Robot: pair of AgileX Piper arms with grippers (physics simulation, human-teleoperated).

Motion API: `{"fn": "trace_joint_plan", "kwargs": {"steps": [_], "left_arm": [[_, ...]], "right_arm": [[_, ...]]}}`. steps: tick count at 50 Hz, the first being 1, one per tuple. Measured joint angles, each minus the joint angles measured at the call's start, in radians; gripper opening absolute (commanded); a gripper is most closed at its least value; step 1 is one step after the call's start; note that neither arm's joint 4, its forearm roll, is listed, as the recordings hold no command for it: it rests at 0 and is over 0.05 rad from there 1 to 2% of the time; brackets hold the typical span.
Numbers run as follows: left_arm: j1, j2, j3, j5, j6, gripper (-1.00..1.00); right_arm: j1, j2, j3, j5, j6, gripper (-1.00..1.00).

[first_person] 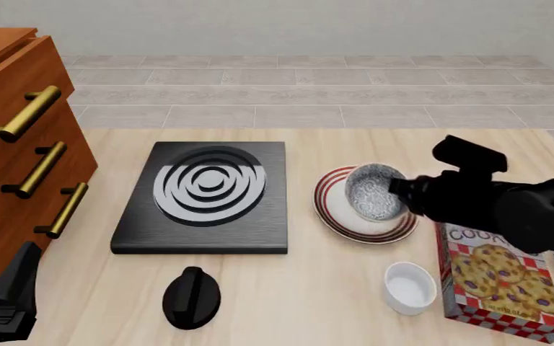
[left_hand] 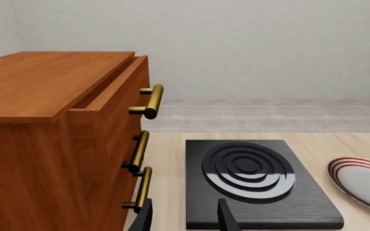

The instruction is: Pick the akita bowl next to the ramekin and place it on the plate.

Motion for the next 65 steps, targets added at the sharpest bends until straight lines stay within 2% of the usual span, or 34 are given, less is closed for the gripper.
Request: {"fn": "trace_joint_plan", "kwargs": {"steps": [65], "left_arm": [[0.0,0.0,0.0,0.0,0.0,1.0]], "right_arm": [[-0.061,0.306,-0.099,-0.154,-0.088,-1.0]]}}
